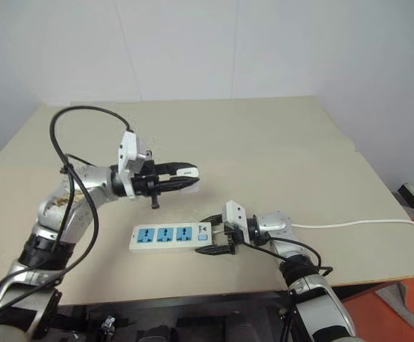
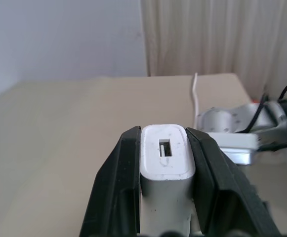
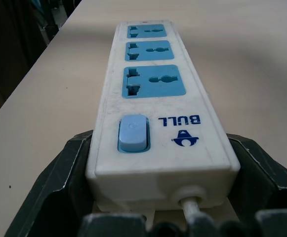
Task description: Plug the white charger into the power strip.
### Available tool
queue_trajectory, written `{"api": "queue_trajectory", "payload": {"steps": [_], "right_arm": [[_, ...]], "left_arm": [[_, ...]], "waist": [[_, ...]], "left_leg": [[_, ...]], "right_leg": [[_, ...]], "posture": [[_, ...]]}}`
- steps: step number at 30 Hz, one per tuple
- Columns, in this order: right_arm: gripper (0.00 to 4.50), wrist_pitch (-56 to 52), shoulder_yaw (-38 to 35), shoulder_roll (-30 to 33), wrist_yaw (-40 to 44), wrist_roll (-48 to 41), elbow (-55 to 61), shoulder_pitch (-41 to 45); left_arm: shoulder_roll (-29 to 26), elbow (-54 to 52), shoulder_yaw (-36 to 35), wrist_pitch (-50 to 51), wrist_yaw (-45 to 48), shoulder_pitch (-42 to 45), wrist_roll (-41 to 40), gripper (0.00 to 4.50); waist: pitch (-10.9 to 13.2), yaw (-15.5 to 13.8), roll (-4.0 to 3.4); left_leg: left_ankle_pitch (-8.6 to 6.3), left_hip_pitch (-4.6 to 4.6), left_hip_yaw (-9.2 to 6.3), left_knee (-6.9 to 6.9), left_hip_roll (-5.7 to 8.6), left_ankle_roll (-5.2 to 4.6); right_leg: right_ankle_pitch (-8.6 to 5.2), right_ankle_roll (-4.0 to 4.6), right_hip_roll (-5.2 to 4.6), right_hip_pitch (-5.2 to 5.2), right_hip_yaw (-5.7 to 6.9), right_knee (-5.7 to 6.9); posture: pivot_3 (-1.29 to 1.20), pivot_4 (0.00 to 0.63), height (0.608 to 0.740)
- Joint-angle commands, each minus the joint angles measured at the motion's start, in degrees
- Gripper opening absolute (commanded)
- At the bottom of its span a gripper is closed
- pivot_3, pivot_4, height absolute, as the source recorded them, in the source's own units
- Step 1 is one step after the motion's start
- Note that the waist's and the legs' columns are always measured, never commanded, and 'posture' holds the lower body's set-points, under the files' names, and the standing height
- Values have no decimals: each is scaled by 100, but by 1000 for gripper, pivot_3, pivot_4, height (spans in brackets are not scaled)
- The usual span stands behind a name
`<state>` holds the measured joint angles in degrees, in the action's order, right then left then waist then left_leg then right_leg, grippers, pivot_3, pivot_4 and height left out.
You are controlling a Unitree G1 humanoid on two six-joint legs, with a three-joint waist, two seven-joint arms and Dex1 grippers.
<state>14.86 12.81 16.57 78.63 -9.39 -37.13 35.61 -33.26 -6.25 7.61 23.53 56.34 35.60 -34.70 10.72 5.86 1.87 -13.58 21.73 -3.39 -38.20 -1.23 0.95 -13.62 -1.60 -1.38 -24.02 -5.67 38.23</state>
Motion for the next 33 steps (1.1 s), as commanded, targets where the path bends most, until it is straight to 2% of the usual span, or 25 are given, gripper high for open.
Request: {"api": "queue_trajectory", "payload": {"steps": [1, 13, 23, 33], "right_arm": [[3435, -28, 144, -30, -55, 162, -6, -157], [3435, -81, 141, -24, -134, 178, -1, -174], [3435, -127, 122, 28, -153, 168, 24, -138], [3435, -179, 111, 33, -195, 144, 92, -152]], "left_arm": [[123, -476, -233, 359, -269, -219, -215, 1029], [231, -365, -309, 661, 8, -962, -250, 1029], [274, -34, -77, 124, 650, -1073, 213, 1029], [332, 599, 66, -831, 1309, -1111, 738, 1029]], "waist": [[-3, -6, 0], [-14, -8, 3], [-13, -12, 2], [-14, -13, 2]], "left_leg": [[0, 0, 0, 0, 0, 0], [0, -15, 4, 10, 0, 1], [-1, -47, 5, 17, 1, 1], [-1, -60, 5, 24, 1, 1]], "right_leg": [[0, 0, 0, 1, 0, -1], [0, 0, 0, 13, -1, -12], [-1, -1, 0, 50, -1, -23], [-3, -2, 0, 65, -1, -29]], "posture": [[0, 150, 740], [0, 150, 740], [0, 150, 740], [0, 150, 740]]}}
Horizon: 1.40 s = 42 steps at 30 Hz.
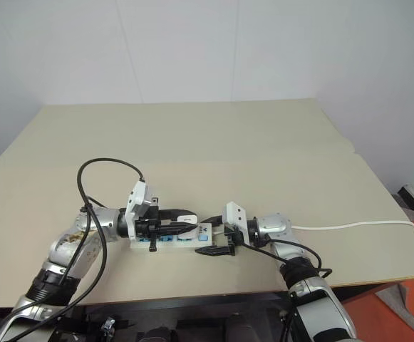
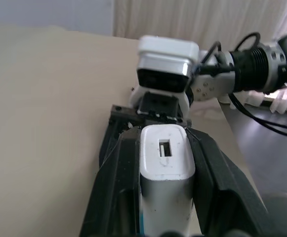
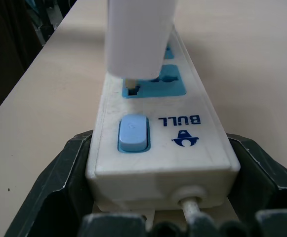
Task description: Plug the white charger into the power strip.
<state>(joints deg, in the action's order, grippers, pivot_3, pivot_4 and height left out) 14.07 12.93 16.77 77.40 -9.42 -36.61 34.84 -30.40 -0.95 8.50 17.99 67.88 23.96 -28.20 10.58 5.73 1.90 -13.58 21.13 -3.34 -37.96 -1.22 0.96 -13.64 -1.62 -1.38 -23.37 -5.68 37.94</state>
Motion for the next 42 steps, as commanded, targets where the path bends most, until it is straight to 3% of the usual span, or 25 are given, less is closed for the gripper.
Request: {"api": "queue_trajectory", "payload": {"steps": [1, 15, 42], "right_arm": [[3435, -107, 98, 15, -74, 145, 47, -79], [3435, -234, 81, 41, -129, 126, 192, -120], [3435, -345, 106, 58, -168, 116, 342, -201]], "left_arm": [[65, 145, -36, -322, 182, 77, 98, 1029], [172, 1144, -66, -1047, 760, 306, 295, 1029], [32, 1012, -114, -683, 1095, 329, 178, 1029]], "waist": [[0, 0, 0], [0, -4, 0], [0, -2, 0]], "left_leg": [[0, -2, 0, 0, 0, 0], [0, -7, -1, 0, 0, 0], [0, -5, -2, 9, -3, 0]], "right_leg": [[0, 0, 0, 2, 0, -1], [-7, -12, 0, 12, 1, -4], [-20, -34, 1, 11, 2, -18]], "posture": [[0, 150, 740], [0, 150, 740], [0, 150, 740]]}}
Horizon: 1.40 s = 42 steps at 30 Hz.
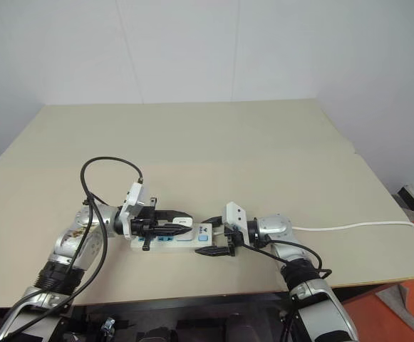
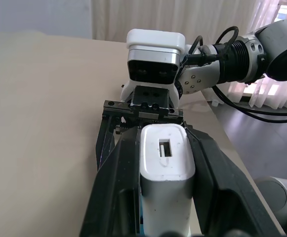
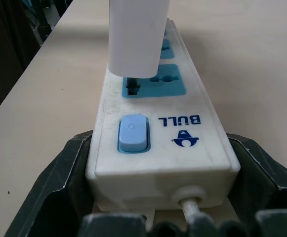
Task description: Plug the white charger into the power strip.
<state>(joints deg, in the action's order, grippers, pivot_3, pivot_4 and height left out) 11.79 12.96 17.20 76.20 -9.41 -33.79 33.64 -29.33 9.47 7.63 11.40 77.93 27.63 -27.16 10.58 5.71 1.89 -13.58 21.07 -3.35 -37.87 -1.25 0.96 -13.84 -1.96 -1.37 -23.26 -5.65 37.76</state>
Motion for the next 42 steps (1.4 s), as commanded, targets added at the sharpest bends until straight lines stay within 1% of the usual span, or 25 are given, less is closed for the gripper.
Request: {"api": "queue_trajectory", "payload": {"steps": [1, 19, 24, 27, 30, 35, 42], "right_arm": [[3435, -121, 101, 17, -51, 115, 66, -84], [3435, -186, 107, 51, -56, 109, 151, -113], [3435, -199, 108, 58, -65, 113, 159, -120], [3435, -205, 111, 70, -69, 109, 183, -138], [3435, -209, 113, 81, -77, 102, 197, -146], [3435, -217, 128, 98, -79, 88, 212, -154], [3435, -209, 141, 81, -67, 94, 162, -109]], "left_arm": [[-66, 0, -17, -54, 93, -33, 98, 1029], [-5, 618, 86, -517, 296, 136, 427, 1029], [-79, 760, 109, -563, 286, -3, 521, 1029], [-241, 914, 205, -660, 374, -217, 689, 1029], [-274, 879, 193, -553, 240, -398, 676, 1029], [-154, 611, 226, -401, -75, -534, 631, 1029], [-245, 607, 526, -303, 196, -432, 732, 1029]], "waist": [[0, 0, 0], [0, 3, 0], [0, 3, 0], [-1, 5, -1], [-5, 9, -3], [-16, 7, -10], [-21, 3, -11]], "left_leg": [[0, 0, 0, 0, 0, 0], [0, 1, 1, 1, -3, 0], [0, 1, 1, 2, -4, 0], [0, 0, 1, 2, -6, 0], [0, -4, 3, 5, -8, 0], [0, -10, 4, 8, -13, 0], [0, -9, 5, 8, -12, 0]], "right_leg": [[0, 0, 0, 0, 0, 0], [-1, -3, 4, 0, 0, -6], [-2, -4, 4, 0, 0, -7], [-3, -5, 6, 0, -1, -7], [-3, -6, 7, 3, -2, -7], [-4, -7, 10, 9, -2, -10], [-6, -9, 11, 11, -2, -14]], "posture": [[0, 150, 740], [0, 150, 740], [0, 150, 740], [0, 150, 740], [0, 150, 740], [0, 150, 740], [0, 150, 740]]}}
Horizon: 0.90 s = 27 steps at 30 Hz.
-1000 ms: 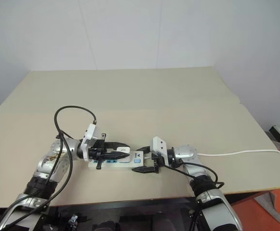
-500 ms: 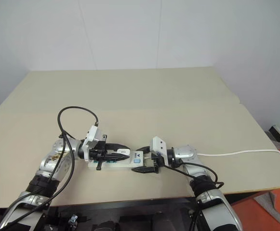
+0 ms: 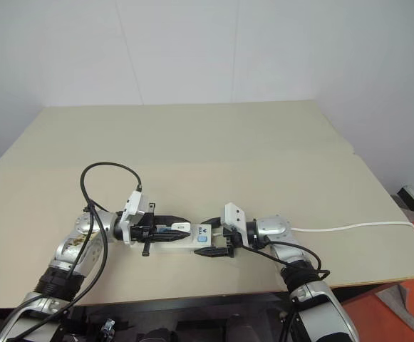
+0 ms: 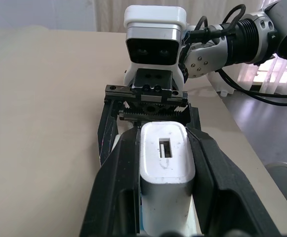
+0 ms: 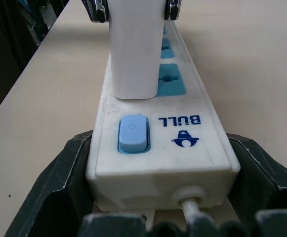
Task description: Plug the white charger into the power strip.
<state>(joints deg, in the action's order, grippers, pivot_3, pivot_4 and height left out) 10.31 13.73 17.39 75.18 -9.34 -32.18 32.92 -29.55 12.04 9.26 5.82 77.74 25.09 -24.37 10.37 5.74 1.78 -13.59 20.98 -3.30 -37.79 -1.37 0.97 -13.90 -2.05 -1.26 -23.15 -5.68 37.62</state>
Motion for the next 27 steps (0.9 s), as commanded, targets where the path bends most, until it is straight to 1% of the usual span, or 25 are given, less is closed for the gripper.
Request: {"api": "queue_trajectory", "payload": {"steps": [1, 8, 16, 27], "right_arm": [[3435, -60, 65, 59, 36, 89, -7, -31], [3435, -87, 83, 40, 35, 91, 18, -20], [3435, -150, 52, 107, 12, 55, 169, -129], [3435, -154, 34, 93, -15, 51, 145, -106]], "left_arm": [[-229, 368, 397, 238, 259, -158, 464, 1029], [-214, 677, 656, -11, 710, 111, 641, 1029], [-180, 856, 630, -129, 704, 137, 717, 1029], [-225, 696, 619, -73, 580, -60, 713, 1029]], "waist": [[0, 0, 0], [-4, -1, 1], [-9, -5, 1], [-21, -8, 1]], "left_leg": [[0, 0, 0, 0, 0, 0], [0, 1, 1, 0, 0, 0], [0, 1, 1, 1, 0, 0], [0, 1, 1, 2, 0, 0]], "right_leg": [[0, 0, 0, 0, 0, 0], [-1, -1, 1, 0, 0, -4], [-2, -2, 1, 1, 0, -5], [-3, -3, 1, 1, 0, -7]], "posture": [[0, 150, 740], [0, 150, 740], [0, 150, 740], [0, 150, 740]]}}
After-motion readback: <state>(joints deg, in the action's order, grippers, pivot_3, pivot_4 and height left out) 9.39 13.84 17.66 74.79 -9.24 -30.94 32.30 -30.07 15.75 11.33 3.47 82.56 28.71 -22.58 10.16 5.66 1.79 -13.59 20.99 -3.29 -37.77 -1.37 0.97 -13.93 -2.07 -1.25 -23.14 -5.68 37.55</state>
